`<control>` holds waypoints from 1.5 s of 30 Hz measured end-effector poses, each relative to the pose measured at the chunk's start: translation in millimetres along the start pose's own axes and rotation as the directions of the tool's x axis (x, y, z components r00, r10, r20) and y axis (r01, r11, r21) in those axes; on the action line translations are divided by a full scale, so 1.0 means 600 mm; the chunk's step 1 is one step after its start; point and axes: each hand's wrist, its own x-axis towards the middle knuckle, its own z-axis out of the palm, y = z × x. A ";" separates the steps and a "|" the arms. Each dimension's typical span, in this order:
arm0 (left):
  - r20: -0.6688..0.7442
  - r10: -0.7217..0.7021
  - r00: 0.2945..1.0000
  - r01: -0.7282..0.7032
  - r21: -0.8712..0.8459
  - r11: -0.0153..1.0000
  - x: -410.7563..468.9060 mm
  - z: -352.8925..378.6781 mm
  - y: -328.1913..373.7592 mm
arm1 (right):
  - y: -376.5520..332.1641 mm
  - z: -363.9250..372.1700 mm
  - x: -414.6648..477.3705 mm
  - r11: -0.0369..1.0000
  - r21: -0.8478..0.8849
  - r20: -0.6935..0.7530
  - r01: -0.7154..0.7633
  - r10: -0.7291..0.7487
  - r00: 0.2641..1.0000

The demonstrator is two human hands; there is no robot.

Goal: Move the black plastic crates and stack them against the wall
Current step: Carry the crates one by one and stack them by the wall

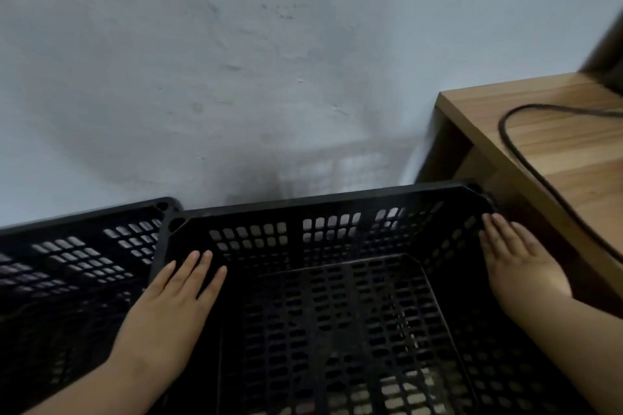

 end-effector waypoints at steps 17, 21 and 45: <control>0.247 -0.072 0.966 0.062 0.047 0.997 -0.153 -0.011 0.084 | -0.042 0.060 -0.177 0.987 0.154 0.004 0.046 -0.047 0.999; 0.274 -0.104 0.956 0.093 0.051 0.994 -0.195 -0.028 0.107 | -0.037 0.070 -0.215 0.997 0.051 -0.041 0.049 -0.047 0.998; 0.209 -0.185 0.960 0.172 0.081 0.982 -0.360 -0.311 0.107 | 0.151 -0.009 -0.403 0.999 0.015 -0.054 0.030 -0.029 0.998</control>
